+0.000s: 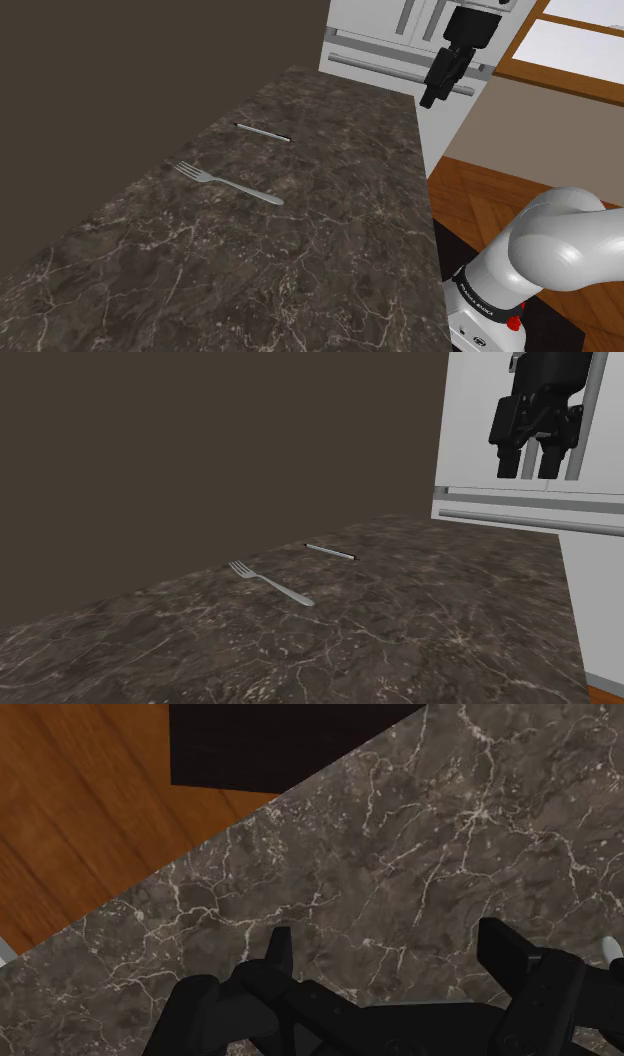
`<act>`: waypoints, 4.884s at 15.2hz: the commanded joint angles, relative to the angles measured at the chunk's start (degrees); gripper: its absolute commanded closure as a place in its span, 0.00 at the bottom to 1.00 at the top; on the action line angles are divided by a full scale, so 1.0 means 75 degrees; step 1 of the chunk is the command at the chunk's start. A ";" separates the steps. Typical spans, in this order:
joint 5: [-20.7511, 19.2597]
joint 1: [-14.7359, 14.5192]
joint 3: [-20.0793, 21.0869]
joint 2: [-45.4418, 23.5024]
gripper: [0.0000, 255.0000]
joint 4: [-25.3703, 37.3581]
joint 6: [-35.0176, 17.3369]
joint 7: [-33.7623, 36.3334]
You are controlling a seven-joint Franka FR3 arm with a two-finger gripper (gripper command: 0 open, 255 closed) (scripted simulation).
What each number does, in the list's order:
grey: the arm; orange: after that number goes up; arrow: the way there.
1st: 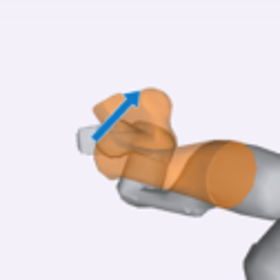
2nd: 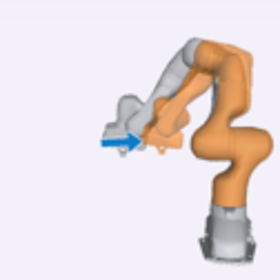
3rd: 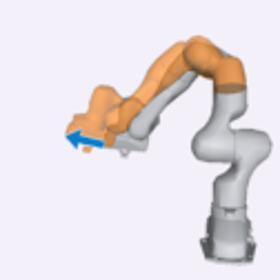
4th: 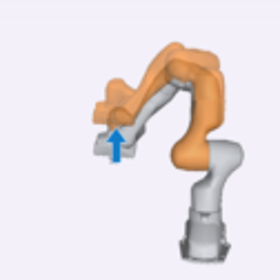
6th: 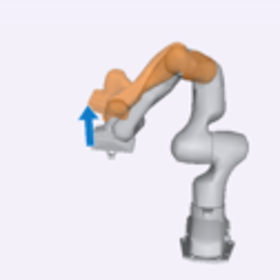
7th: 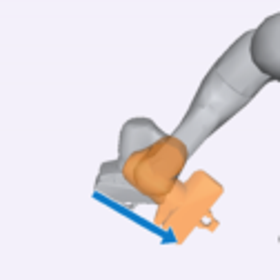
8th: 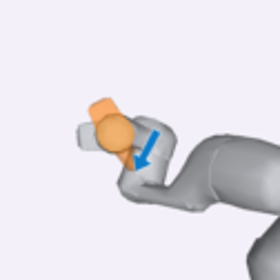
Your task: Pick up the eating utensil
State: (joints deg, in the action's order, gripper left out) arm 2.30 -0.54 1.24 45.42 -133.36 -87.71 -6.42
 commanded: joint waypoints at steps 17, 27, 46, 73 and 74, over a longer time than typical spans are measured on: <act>0.0715 -0.0724 0.1981 -0.3009 0.00 0.0890 -0.2400 0.1516; 0.0024 -0.1061 0.3061 -0.5544 0.00 0.2540 -0.3342 0.2722; -0.1695 -0.2112 0.3429 -0.8837 0.00 0.4818 -0.4075 0.4140; -0.1473 -0.2114 0.3531 -0.8499 1.00 0.5935 -0.2662 0.3986; -0.1473 -0.2115 0.3531 -0.8500 1.00 0.5936 -0.2662 0.3986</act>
